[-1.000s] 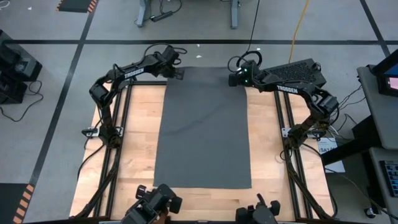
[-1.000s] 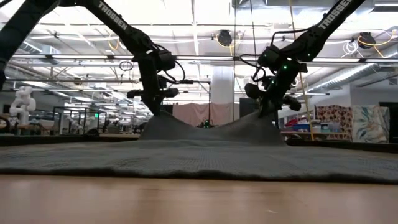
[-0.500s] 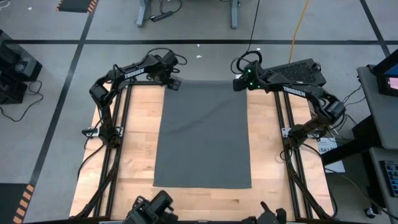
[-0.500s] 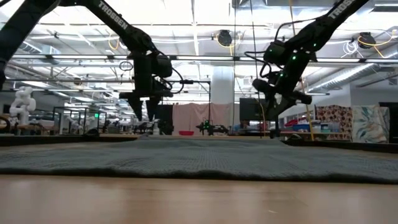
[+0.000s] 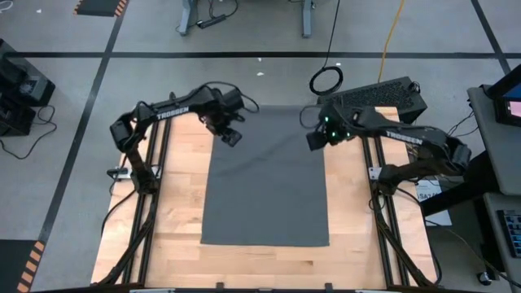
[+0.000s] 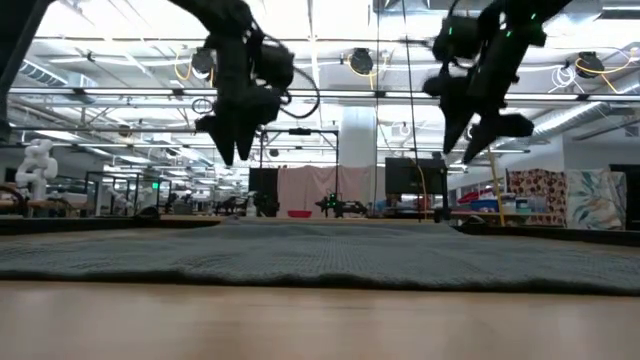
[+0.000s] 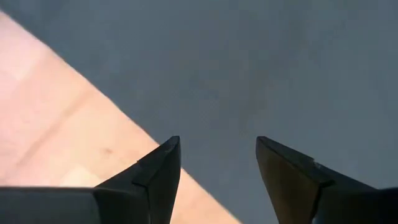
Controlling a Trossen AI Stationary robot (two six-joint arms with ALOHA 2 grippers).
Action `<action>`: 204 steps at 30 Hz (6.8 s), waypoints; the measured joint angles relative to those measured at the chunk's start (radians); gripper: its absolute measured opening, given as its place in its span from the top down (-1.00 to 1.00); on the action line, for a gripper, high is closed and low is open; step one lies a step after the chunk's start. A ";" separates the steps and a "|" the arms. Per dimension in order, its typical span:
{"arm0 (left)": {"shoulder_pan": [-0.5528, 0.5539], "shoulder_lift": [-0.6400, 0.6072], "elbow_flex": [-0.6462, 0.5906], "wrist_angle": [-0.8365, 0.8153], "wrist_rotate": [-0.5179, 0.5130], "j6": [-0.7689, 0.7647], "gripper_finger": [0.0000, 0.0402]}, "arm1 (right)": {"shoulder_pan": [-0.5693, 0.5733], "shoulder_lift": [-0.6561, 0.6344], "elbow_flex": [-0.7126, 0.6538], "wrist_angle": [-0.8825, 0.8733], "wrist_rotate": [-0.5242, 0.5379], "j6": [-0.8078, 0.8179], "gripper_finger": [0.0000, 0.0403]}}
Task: Roll towel into tight, uniform cylinder
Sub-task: Roll the towel
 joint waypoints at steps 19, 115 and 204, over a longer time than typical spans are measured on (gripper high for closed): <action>-0.745 -0.036 0.000 0.002 -0.169 -0.636 -0.07 | 0.664 -0.023 0.000 0.088 0.076 0.758 0.08; -1.032 -0.127 -0.354 0.562 0.145 -1.010 0.99 | 1.049 0.137 0.000 0.917 0.386 0.395 0.08; -0.925 -0.136 -0.299 0.836 0.034 0.218 0.05 | 1.104 0.710 0.674 0.324 0.361 0.147 0.99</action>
